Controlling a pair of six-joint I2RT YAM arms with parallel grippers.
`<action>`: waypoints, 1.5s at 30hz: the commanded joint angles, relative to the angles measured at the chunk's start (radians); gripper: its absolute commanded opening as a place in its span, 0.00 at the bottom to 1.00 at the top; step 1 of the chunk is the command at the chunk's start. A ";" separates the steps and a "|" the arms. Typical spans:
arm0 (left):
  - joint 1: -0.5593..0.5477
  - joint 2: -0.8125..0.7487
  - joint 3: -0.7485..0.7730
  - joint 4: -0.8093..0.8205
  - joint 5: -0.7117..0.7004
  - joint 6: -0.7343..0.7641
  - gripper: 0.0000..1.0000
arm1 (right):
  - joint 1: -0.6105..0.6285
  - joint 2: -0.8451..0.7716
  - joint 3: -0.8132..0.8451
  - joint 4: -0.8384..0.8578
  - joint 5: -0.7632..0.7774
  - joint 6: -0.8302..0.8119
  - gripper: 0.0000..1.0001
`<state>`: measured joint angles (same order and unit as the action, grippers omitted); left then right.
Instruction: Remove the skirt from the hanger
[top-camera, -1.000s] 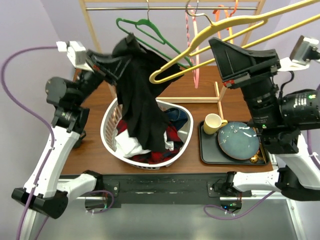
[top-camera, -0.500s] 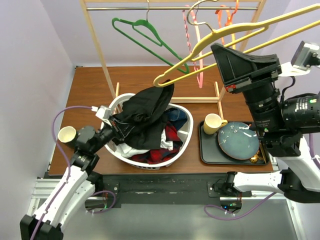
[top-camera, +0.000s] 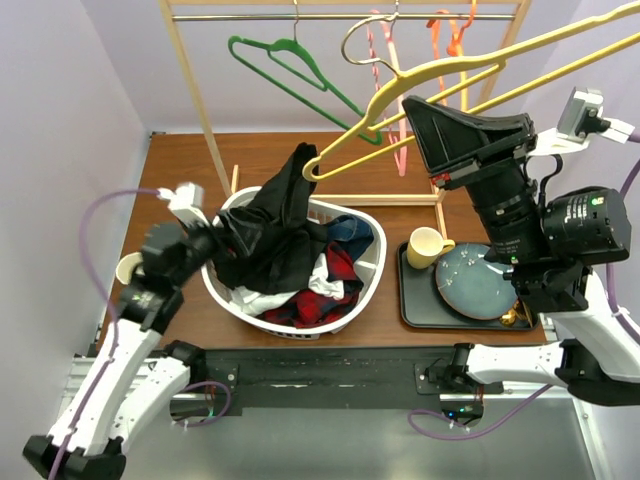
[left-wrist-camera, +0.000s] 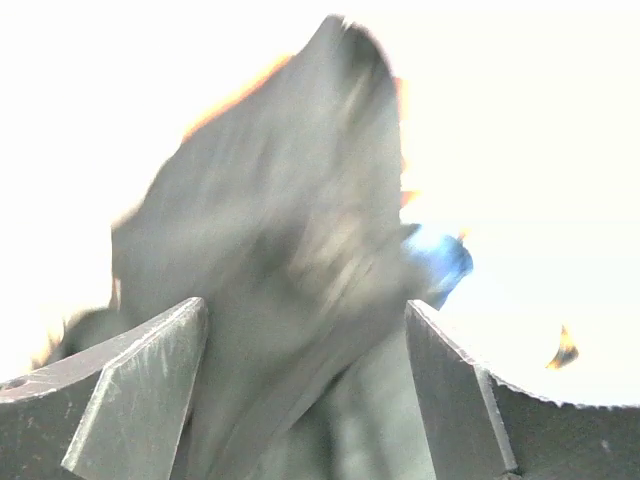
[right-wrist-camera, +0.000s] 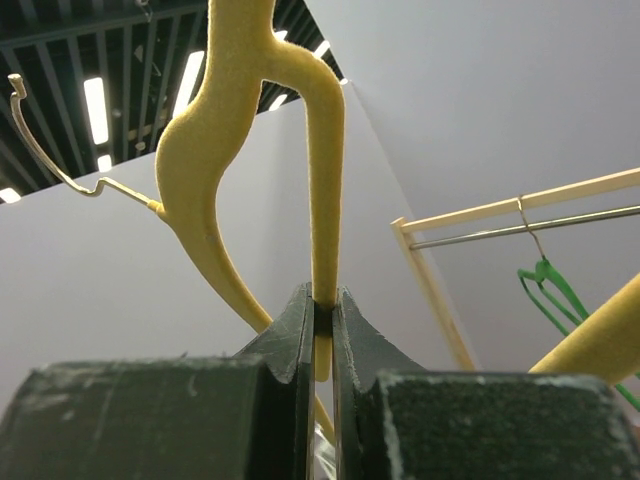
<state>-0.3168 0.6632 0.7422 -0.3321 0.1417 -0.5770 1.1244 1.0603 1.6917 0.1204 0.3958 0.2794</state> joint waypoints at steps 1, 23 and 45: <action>-0.004 0.039 0.253 -0.022 -0.015 0.134 0.85 | -0.002 -0.028 -0.006 0.050 0.020 -0.011 0.00; -0.067 0.645 0.301 0.489 0.174 0.284 0.82 | -0.002 -0.062 -0.043 0.050 0.021 -0.008 0.00; -0.151 0.311 0.013 0.071 0.170 0.085 0.00 | -0.003 -0.074 -0.102 0.048 0.031 -0.011 0.00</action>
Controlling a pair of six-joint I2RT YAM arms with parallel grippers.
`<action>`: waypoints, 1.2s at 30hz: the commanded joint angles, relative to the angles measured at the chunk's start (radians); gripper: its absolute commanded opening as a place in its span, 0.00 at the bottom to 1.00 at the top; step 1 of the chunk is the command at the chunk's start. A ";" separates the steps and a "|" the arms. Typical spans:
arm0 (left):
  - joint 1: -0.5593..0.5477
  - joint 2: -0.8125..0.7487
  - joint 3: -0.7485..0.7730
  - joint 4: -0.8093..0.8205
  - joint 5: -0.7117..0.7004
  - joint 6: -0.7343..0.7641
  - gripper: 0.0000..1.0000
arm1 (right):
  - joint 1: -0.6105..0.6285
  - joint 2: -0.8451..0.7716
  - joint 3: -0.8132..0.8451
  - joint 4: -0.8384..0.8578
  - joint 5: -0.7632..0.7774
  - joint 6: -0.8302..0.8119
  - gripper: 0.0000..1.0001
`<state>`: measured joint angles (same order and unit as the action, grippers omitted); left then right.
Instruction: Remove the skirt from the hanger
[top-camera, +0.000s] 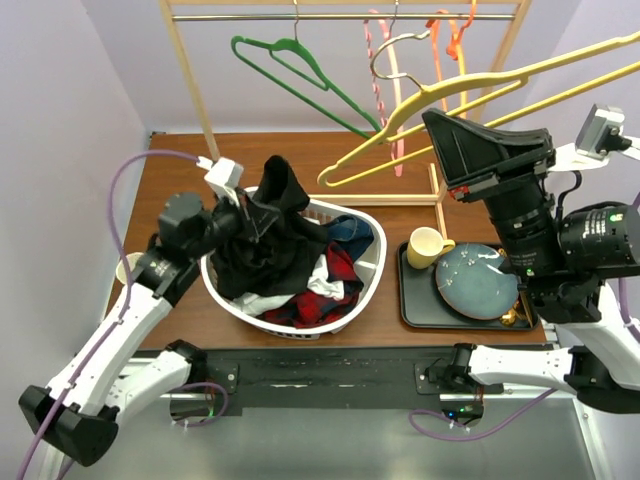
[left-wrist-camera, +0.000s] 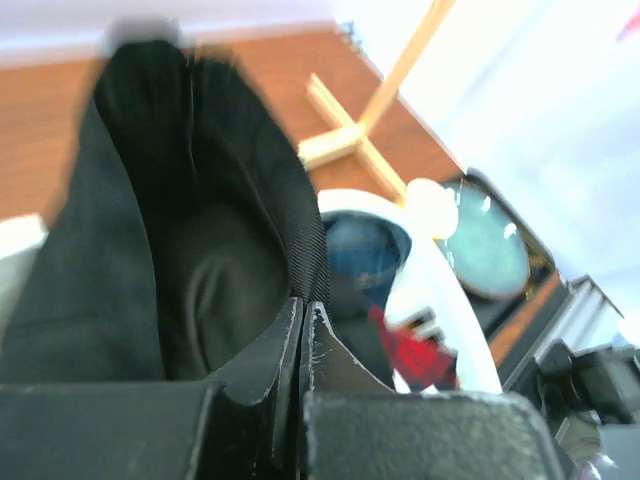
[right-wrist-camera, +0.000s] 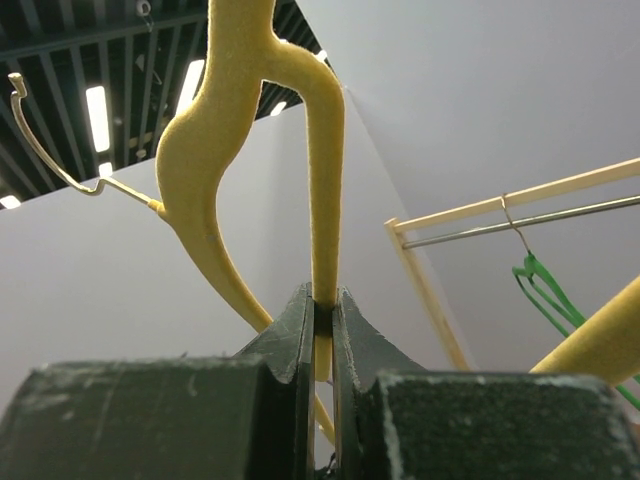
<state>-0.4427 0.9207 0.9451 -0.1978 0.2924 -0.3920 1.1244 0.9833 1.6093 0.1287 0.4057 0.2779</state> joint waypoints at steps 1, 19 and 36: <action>-0.039 0.053 -0.245 -0.016 0.025 -0.155 0.00 | -0.003 0.002 -0.026 0.034 0.024 -0.008 0.00; -0.140 -0.026 -0.029 -0.235 -0.289 -0.082 0.73 | -0.003 0.012 -0.091 -0.038 0.016 0.081 0.00; -0.139 -0.235 0.271 -0.276 -0.187 0.291 0.93 | -0.003 0.126 -0.032 -0.086 0.019 0.254 0.00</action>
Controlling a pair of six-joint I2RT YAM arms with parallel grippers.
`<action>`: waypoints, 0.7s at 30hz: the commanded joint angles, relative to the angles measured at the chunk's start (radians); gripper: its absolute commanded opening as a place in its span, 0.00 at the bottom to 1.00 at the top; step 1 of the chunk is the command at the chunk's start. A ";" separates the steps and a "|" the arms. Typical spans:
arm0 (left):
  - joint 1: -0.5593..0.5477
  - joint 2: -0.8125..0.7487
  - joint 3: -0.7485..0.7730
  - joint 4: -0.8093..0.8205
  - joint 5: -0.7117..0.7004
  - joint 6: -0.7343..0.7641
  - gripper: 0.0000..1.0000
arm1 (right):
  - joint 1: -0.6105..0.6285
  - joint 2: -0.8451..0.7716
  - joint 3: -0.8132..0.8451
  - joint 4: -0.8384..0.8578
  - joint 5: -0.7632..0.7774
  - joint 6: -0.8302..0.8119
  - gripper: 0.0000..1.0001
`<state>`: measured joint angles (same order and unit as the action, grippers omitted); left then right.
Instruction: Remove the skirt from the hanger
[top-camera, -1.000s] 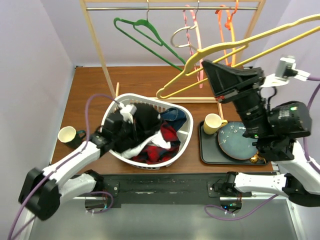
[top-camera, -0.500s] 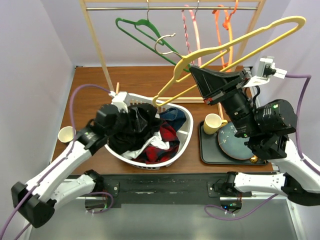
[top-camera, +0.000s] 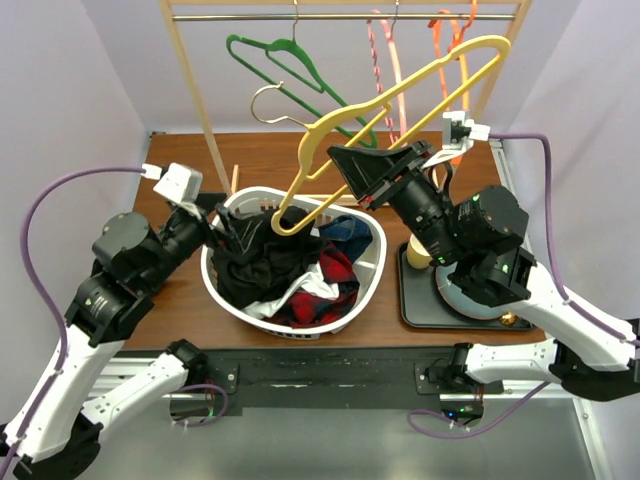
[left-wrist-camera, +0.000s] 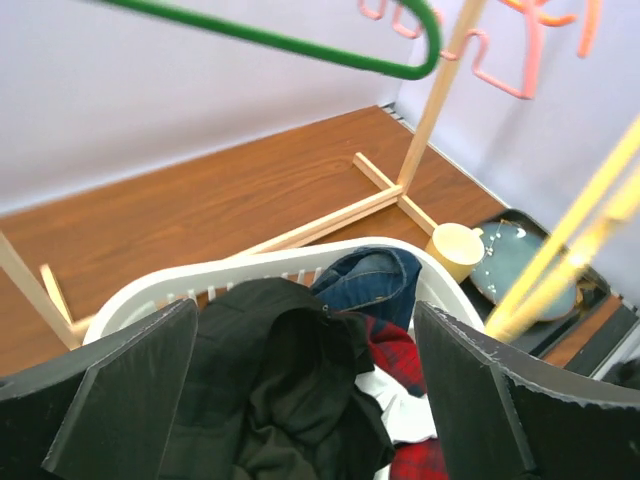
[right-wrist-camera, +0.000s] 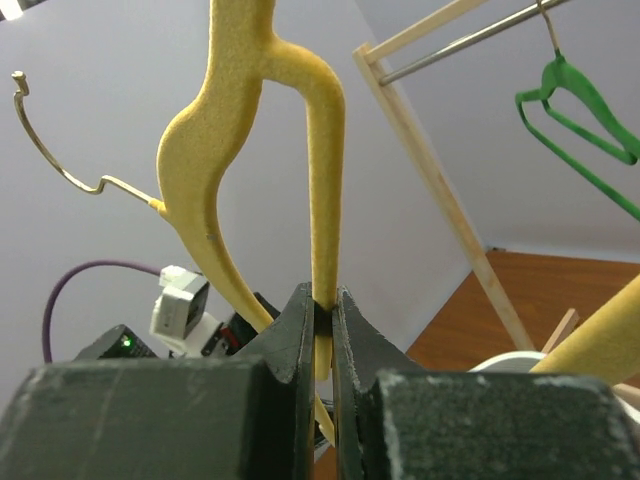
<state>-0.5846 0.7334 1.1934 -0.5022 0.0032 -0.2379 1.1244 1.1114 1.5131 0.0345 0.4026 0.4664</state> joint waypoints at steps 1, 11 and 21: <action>0.003 -0.061 0.018 0.040 0.119 0.165 0.94 | -0.003 0.002 0.071 -0.001 0.024 0.075 0.00; 0.003 -0.062 -0.041 0.226 0.429 0.233 0.87 | -0.003 0.060 0.055 0.044 -0.010 0.248 0.00; 0.003 -0.063 -0.060 0.212 0.434 0.233 0.00 | -0.003 0.073 0.001 0.122 -0.050 0.276 0.00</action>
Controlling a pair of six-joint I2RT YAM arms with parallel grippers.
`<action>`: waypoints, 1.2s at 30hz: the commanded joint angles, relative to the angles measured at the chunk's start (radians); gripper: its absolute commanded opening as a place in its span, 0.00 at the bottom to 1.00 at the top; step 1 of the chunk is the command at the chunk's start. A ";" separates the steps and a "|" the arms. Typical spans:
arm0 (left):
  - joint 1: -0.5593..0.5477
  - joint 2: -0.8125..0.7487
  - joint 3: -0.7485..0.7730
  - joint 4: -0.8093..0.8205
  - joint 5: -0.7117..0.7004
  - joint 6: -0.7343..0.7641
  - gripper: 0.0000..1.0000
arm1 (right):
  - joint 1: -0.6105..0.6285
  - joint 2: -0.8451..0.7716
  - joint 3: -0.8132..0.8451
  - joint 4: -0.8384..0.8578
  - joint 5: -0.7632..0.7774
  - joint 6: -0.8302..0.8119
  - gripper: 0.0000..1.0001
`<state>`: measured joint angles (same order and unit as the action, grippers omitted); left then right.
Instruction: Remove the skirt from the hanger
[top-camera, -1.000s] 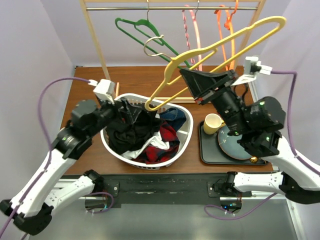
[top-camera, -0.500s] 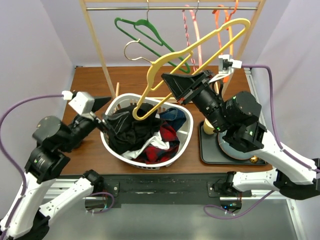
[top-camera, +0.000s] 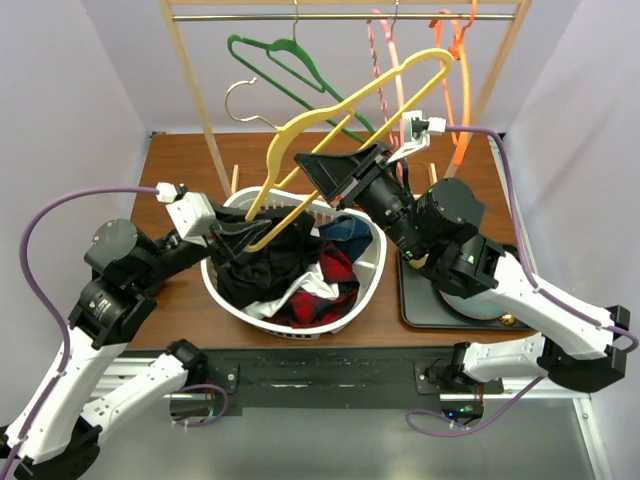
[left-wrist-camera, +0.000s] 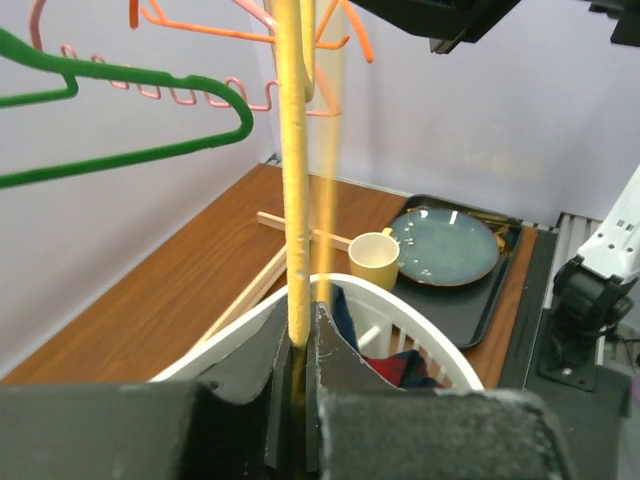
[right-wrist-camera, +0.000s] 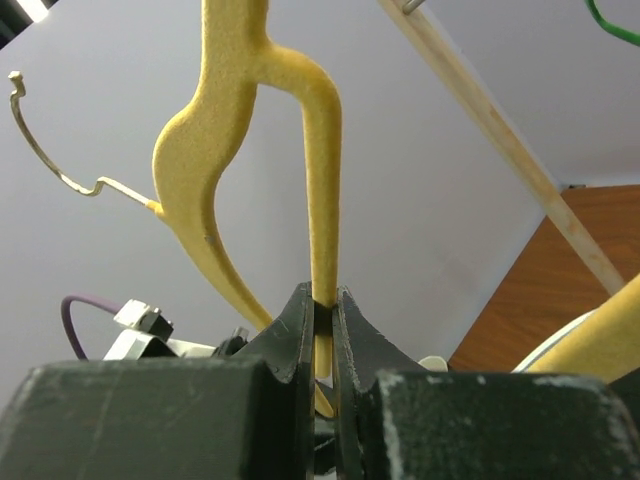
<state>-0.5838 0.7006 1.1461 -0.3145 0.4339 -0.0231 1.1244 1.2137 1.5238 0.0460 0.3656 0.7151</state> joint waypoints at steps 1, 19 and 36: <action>0.002 -0.039 -0.016 0.006 -0.015 0.018 0.00 | -0.003 -0.039 -0.022 0.121 -0.016 0.020 0.00; 0.002 -0.089 0.175 -0.449 -0.614 -0.155 0.00 | -0.003 -0.284 -0.168 0.075 0.179 -0.129 0.99; 0.002 0.198 0.339 -0.609 -0.888 -0.245 0.00 | -0.003 -0.373 -0.218 0.041 0.246 -0.187 0.99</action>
<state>-0.5835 0.8120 1.3823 -0.9501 -0.3676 -0.2611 1.1206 0.8490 1.3170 0.0792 0.5697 0.5526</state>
